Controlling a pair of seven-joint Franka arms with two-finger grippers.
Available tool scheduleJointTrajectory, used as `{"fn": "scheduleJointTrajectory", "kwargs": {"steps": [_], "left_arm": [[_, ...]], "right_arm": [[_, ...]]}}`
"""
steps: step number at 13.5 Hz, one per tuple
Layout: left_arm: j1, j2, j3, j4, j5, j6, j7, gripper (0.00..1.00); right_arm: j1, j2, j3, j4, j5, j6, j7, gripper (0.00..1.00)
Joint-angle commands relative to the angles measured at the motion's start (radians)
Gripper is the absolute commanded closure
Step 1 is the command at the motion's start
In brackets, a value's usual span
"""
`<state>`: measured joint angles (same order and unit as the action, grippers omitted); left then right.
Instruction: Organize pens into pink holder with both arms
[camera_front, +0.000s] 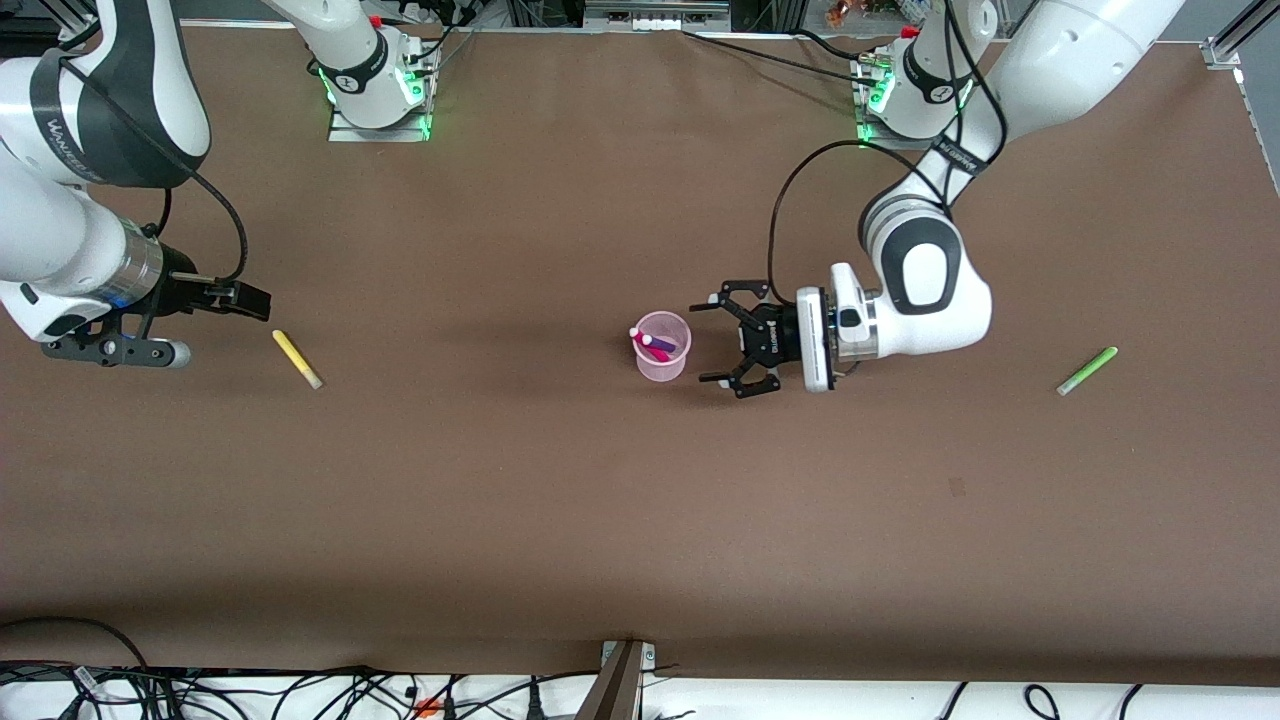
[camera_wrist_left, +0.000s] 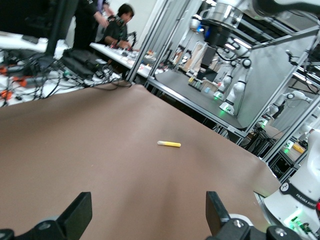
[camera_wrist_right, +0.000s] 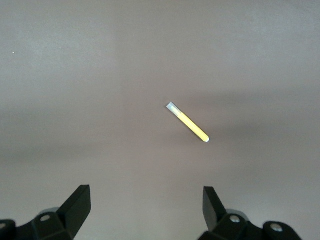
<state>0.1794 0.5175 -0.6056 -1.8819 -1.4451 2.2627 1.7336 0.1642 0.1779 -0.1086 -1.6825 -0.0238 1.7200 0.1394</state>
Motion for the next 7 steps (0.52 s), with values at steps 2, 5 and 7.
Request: {"fn": "scheduleJointTrajectory", "kwargs": {"steps": [2,5,7], "left_arm": [[0.066,-0.056,0.001,0.032,0.245,-0.031,-0.291,0.00],[0.136,-0.050,0.007,0.139,0.533,-0.178,-0.573,0.00],[0.161,-0.043,0.024,0.191,0.665,-0.282,-0.716,0.00]], "right_arm": [[0.008,-0.018,-0.010,-0.020,0.010,0.013,-0.017,0.01],[0.008,-0.018,-0.010,-0.022,0.010,0.012,-0.017,0.01],[0.008,-0.020,-0.019,-0.020,0.010,0.007,-0.017,0.01]]}}
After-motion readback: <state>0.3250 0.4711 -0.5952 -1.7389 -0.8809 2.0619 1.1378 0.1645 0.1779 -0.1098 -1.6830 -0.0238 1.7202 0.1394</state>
